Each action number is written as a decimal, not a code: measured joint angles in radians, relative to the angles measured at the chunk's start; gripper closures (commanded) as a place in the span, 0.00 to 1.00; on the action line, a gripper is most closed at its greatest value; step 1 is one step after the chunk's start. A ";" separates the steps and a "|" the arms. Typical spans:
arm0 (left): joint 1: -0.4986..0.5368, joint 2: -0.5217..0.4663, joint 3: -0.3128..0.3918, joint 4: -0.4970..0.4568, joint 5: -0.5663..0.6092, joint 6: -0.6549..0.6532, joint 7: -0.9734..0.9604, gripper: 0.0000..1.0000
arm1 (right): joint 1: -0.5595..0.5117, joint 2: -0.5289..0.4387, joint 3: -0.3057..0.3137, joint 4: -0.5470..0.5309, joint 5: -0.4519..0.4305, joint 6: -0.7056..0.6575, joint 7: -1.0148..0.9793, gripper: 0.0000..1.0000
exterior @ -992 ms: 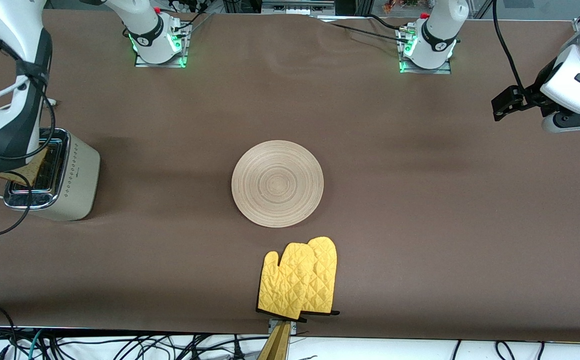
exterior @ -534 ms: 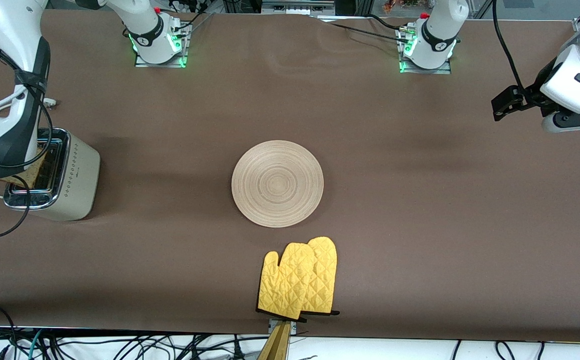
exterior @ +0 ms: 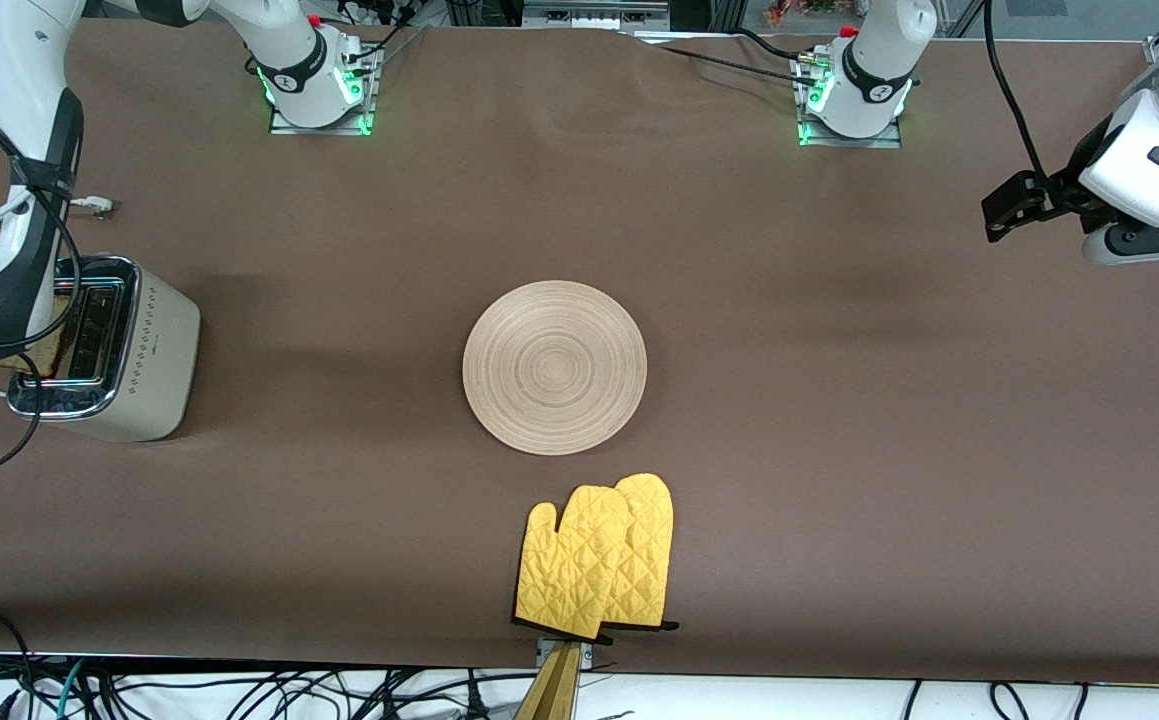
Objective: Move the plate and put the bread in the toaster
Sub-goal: 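Lower the bread into a toaster slot with the right gripper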
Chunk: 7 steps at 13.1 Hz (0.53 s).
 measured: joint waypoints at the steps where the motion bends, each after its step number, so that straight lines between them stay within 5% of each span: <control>1: 0.000 0.000 -0.003 0.000 0.000 0.000 0.000 0.00 | 0.000 0.003 0.000 -0.001 0.000 0.003 -0.001 1.00; 7: 0.000 0.000 -0.021 0.002 0.000 0.000 -0.001 0.00 | 0.000 0.032 0.000 -0.018 0.000 0.066 -0.007 1.00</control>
